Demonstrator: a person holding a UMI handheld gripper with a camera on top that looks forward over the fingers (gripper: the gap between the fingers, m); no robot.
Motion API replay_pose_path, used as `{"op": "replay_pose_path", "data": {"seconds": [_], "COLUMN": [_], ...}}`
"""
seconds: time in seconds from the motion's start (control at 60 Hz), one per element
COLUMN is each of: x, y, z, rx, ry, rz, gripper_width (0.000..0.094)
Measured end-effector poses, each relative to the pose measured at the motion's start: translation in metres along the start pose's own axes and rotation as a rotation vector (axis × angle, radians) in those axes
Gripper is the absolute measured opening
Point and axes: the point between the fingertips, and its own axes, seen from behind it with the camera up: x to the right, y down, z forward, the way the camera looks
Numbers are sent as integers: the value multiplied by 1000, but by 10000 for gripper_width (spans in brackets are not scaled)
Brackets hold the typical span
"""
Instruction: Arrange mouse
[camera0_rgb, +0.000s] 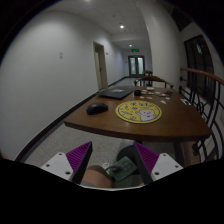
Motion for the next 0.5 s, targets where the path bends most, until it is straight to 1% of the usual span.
{"op": "replay_pose_path", "data": {"seconds": [0.1,0.15,0.267,0.317,0.4,0.5], "x": [-10,-30,-61,-76,-93,-100], "y": [-9,-27,-49,-57,-65,-67], "z": [11,35,80,102,138,177], "rx": [4,11,3,-7,-40,-89], "ry": [-23,-49,-92,-112,-116,-91], "rz": [-21,-38,-44,-40,-42,-42], "gripper_width": [837,836,832,831,827,820]}}
